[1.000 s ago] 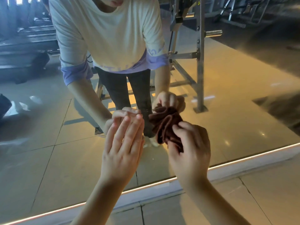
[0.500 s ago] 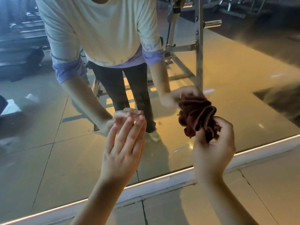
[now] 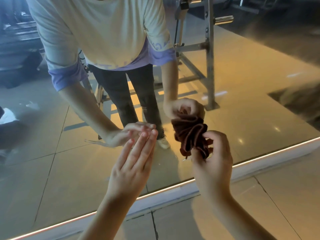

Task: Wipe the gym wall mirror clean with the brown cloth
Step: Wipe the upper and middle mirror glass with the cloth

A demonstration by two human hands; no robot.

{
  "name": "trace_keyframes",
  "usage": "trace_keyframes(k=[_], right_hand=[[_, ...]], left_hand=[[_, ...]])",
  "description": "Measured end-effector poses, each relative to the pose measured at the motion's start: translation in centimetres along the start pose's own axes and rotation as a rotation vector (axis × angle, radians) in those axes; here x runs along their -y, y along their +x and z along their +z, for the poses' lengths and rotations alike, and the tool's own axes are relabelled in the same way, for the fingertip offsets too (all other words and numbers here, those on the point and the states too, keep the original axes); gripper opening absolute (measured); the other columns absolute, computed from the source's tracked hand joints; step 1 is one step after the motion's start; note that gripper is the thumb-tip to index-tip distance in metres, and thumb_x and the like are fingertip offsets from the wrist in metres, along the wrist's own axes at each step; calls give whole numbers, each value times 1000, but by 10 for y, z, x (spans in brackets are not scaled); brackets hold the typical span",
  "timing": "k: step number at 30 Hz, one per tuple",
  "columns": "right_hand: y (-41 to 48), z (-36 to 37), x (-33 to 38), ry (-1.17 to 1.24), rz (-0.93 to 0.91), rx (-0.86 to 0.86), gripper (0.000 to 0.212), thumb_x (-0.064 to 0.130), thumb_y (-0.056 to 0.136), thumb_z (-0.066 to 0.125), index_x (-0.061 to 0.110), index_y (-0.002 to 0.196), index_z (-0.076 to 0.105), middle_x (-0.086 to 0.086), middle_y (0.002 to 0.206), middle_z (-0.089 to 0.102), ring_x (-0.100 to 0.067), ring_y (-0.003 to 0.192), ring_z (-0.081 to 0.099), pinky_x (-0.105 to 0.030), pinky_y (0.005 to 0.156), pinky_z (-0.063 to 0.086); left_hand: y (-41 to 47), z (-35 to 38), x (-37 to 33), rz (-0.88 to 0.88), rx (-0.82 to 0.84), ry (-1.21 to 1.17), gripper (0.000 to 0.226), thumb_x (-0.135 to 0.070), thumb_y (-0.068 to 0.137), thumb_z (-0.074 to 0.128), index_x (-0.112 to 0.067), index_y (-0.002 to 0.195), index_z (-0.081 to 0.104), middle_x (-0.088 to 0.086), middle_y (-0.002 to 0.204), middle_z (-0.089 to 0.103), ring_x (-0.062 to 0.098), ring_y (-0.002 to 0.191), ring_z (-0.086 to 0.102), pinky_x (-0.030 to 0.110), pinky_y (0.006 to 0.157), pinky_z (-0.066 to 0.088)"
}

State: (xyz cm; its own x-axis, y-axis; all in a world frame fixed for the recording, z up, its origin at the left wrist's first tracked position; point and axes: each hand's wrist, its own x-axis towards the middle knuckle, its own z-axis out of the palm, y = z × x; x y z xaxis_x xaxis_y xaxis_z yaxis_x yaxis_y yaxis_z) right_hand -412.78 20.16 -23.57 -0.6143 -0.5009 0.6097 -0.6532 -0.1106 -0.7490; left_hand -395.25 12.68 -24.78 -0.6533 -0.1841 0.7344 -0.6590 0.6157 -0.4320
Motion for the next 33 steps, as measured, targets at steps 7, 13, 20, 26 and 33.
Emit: trace_keyframes(k=[7, 13, 20, 26, 33], right_hand=[[-7, 0, -7, 12, 117, -53, 43, -3, 74, 61, 18, 109, 52, 9, 105, 52, -25, 91, 60, -26, 75, 49], [0, -7, -30, -11, 304, -124, 40, -13, 76, 59, 6, 111, 56, -4, 108, 59, -30, 96, 61, -28, 79, 53], [-12, -4, -35, -82, 49, -16, 42, -11, 69, 57, 8, 106, 57, 3, 105, 57, -19, 94, 57, -9, 79, 43], [-22, 7, -32, -71, 264, -99, 45, -9, 75, 71, 3, 114, 53, -8, 113, 56, -30, 101, 60, -10, 75, 43], [-18, 3, -47, -66, 153, -79, 50, -13, 70, 72, 9, 110, 52, -7, 109, 56, -30, 95, 59, -33, 70, 51]], left_hand=[[-4, 4, -4, -25, 64, -2, 98, -7, 75, 85, 2, 153, 26, 11, 168, 5, 23, 154, 10, 41, 125, 15], [-4, 8, -4, -10, 44, 22, 97, -10, 74, 87, 2, 152, 30, 11, 167, 8, 23, 154, 12, 41, 125, 17], [-4, 12, -7, -18, 7, 24, 78, -22, 91, 65, 3, 154, 25, 11, 168, 5, 23, 155, 9, 40, 125, 15], [-8, 14, -13, -25, -5, -6, 77, -8, 84, 74, 3, 149, 34, 12, 167, 6, 24, 154, 10, 41, 125, 15], [-26, 31, -33, 133, 132, 40, 69, -14, 93, 54, -2, 155, 26, 13, 168, 1, 25, 155, 3, 40, 126, 6]])
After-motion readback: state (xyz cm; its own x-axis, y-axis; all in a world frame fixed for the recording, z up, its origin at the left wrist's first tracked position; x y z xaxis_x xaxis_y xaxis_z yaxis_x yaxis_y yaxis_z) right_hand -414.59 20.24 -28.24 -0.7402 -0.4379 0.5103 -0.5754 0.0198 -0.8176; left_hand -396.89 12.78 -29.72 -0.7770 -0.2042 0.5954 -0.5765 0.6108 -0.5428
